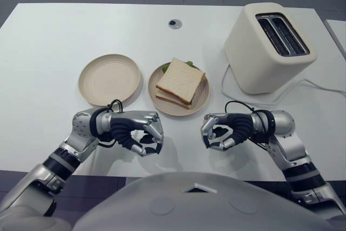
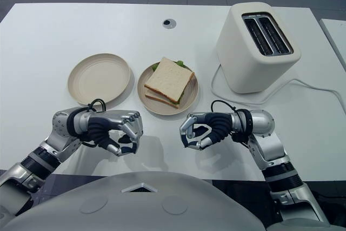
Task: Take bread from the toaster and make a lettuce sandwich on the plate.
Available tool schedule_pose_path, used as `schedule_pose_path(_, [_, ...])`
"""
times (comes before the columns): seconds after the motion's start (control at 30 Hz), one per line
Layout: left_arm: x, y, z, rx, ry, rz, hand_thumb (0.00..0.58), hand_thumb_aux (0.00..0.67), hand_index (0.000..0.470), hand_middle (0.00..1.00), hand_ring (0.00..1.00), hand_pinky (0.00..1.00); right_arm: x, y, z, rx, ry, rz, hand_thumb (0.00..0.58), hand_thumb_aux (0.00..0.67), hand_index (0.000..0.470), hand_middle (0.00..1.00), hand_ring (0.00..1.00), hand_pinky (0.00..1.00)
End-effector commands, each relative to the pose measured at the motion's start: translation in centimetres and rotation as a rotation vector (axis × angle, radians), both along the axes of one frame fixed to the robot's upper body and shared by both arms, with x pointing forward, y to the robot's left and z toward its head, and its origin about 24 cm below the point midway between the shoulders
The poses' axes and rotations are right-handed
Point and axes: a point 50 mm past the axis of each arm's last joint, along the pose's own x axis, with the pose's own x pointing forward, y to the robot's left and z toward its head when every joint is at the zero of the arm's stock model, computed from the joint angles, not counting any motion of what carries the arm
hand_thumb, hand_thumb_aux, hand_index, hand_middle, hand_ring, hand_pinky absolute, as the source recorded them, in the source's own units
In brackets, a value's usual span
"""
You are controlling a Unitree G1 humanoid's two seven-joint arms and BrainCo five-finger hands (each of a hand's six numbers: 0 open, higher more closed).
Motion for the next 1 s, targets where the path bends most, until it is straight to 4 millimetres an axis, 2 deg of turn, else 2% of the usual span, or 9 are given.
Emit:
schedule_pose_path(0.03, [2.5,0.3,-3.2,0.318,-0.057,0.140,0.580,0.670,0.470,1.00,1.00,1.00,0.0,0.0,-2.8,-0.218,0.032,0.050,0.580,0.670,0.470,1.00,1.00,1.00])
schedule_pose_path(0.27, [4.8,0.2,-4.2,0.409,-0.197,0.318,0.580,0.670,0.470,1.00,1.00,1.00,5.4,1.6,-4.1,-0.226,-0.110,-0.323,0.580,0.670,0.470,1.00,1.00,1.00])
schedule_pose_path(0.4, [7.4,-0.3,-2.0,0.317,-0.395,0.483,0.498,0.418,0.293,1.00,1.00,1.00,9.7,1.3,-2.6,-0.153,-0.233,-0.648,0.580,0.670,0.470,1.00,1.00,1.00])
schedule_pose_path(0.57, [9.3,-2.2,0.0,0.143,-0.570,0.629,0.018,0.011,0.007,0.78,0.78,0.78,12.5,1.6,-1.2,-0.040,-0.323,-0.901,0.580,0.670,0.470,1.00,1.00,1.00])
schedule_pose_path(0.67, [9.6,-3.0,2.7,-0.088,-0.625,0.700,0.000,0.000,0.000,0.54,0.54,0.54,12.9,1.8,0.9,0.108,-0.383,-0.964,0.580,0.670,0.470,1.00,1.00,1.00])
schedule_pose_path(0.73, [9.1,-2.8,5.8,-0.413,-0.579,0.753,0.000,0.000,0.000,0.00,0.00,0.00,12.9,1.5,3.1,0.276,-0.422,-1.020,0.580,0.670,0.470,1.00,1.00,1.00])
schedule_pose_path(0.77, [8.9,-2.2,7.2,-0.564,-0.546,0.786,0.000,0.000,0.000,0.00,0.00,0.00,12.7,1.2,4.2,0.367,-0.430,-1.045,0.018,0.011,0.007,0.97,0.97,0.97])
schedule_pose_path(0.83, [8.6,-0.7,9.1,-0.801,-0.470,0.840,0.000,0.000,0.000,0.00,0.00,0.00,12.0,0.4,6.4,0.561,-0.443,-1.076,0.000,0.000,0.000,0.00,0.00,0.00])
schedule_pose_path(1.0, [8.7,1.8,10.8,-1.015,-0.360,0.911,0.000,0.000,0.000,0.00,0.00,0.00,10.2,-0.8,8.6,0.762,-0.482,-1.092,0.000,0.000,0.000,0.00,0.00,0.00])
